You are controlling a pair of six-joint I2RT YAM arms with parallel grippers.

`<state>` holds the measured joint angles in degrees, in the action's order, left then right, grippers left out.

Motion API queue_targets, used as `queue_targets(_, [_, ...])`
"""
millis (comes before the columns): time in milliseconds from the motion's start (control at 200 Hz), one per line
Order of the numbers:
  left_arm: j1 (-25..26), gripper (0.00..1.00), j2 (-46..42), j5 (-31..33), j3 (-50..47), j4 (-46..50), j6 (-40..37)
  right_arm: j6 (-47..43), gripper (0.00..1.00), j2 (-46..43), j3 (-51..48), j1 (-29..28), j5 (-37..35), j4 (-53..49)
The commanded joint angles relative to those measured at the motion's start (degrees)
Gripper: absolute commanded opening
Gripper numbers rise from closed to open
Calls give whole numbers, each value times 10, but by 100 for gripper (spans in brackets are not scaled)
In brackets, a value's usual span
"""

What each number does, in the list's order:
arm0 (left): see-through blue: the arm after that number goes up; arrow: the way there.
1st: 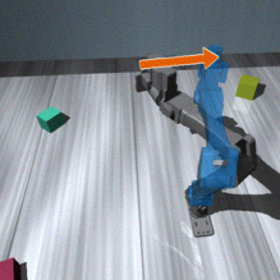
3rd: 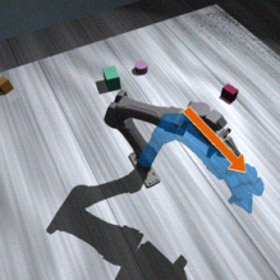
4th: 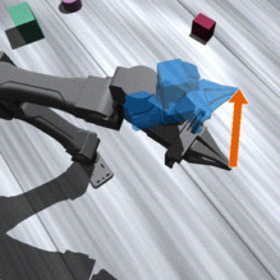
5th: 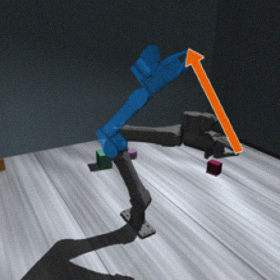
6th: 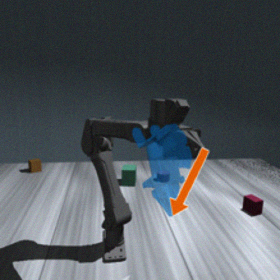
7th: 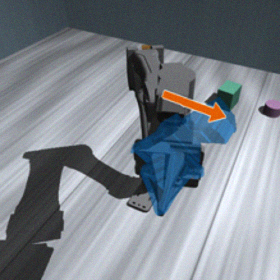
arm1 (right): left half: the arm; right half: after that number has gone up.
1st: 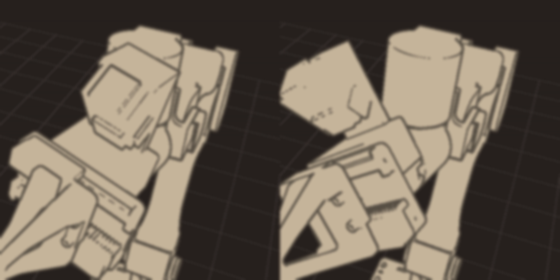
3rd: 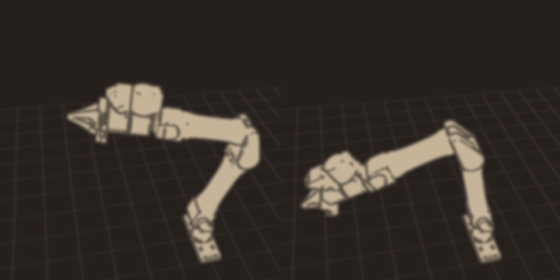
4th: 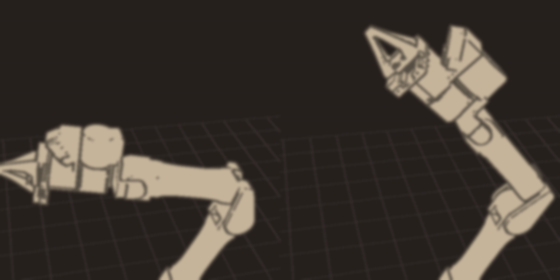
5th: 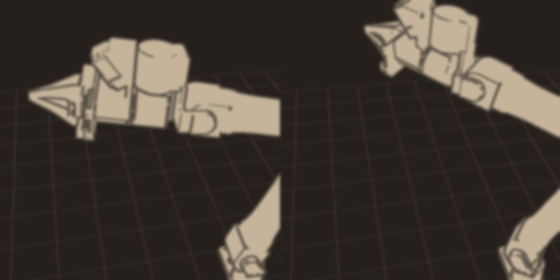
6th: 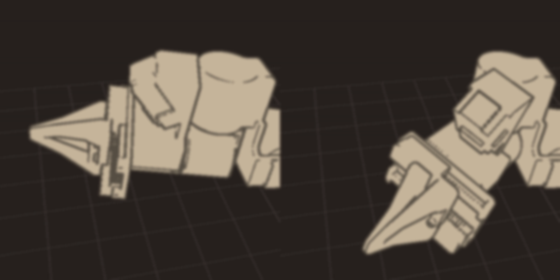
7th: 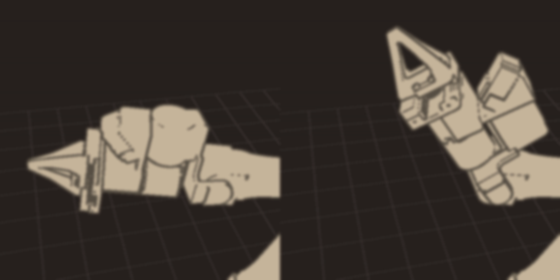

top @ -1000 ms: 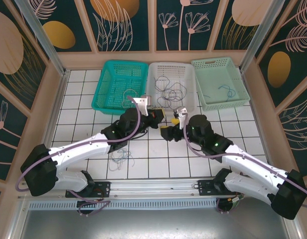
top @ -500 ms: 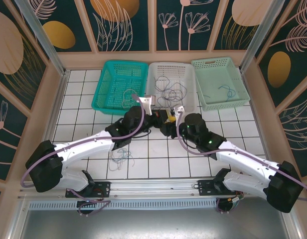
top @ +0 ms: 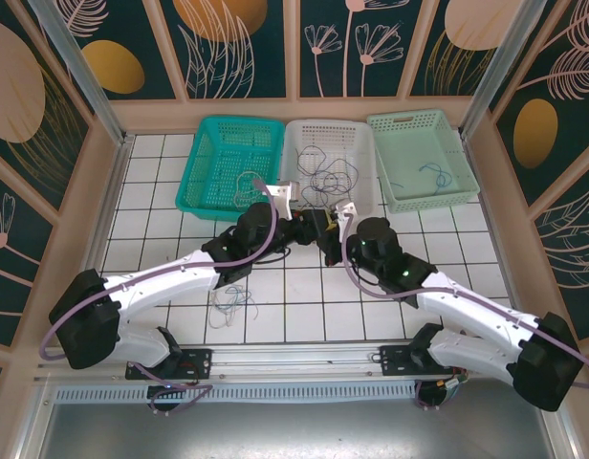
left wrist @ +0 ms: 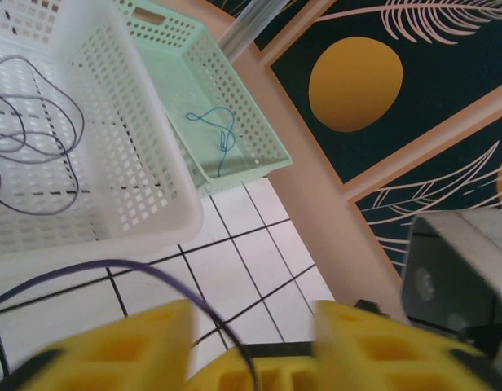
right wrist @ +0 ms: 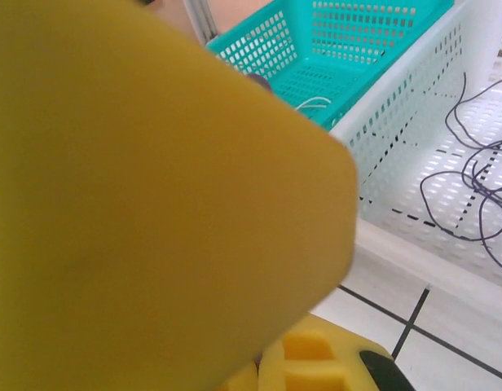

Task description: Untangle the cables

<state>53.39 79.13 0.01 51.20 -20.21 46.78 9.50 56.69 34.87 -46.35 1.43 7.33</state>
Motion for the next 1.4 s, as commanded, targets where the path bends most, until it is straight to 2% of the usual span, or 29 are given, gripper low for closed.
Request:
queue_targets(0, [2,69,-41,42,-9,19,-20,9,0,-28,28,11,2,-14])
queue_targets(105, [2,91,-77,96,-24,57,-38,9,0,-32,48,24,3,-52])
queue_targets(145, [2,94,-91,113,-33,65,-42,9,0,-34,54,28,6,-62])
queue_targets(280, [2,96,-120,145,-54,91,-48,14,0,-42,64,44,32,-69])
queue_targets(480, [2,94,-120,148,-66,84,-47,30,0,-47,80,75,100,-71])
queue_targets(631, [2,94,-117,157,-61,84,-69,21,0,-47,96,86,121,-95])
queue_targets(811, [0,89,-107,128,-50,63,-77,17,0,-48,100,88,127,-107])
queue_targets(1186, [-11,74,-23,89,22,64,-107,10,0,-47,107,88,143,-125])
queue_targets(1266, [-17,69,-7,80,34,68,-107,11,0,-49,107,88,143,-126])
queue_targets(1396, [-33,51,7,70,36,60,-100,10,0,-54,107,88,140,-131])
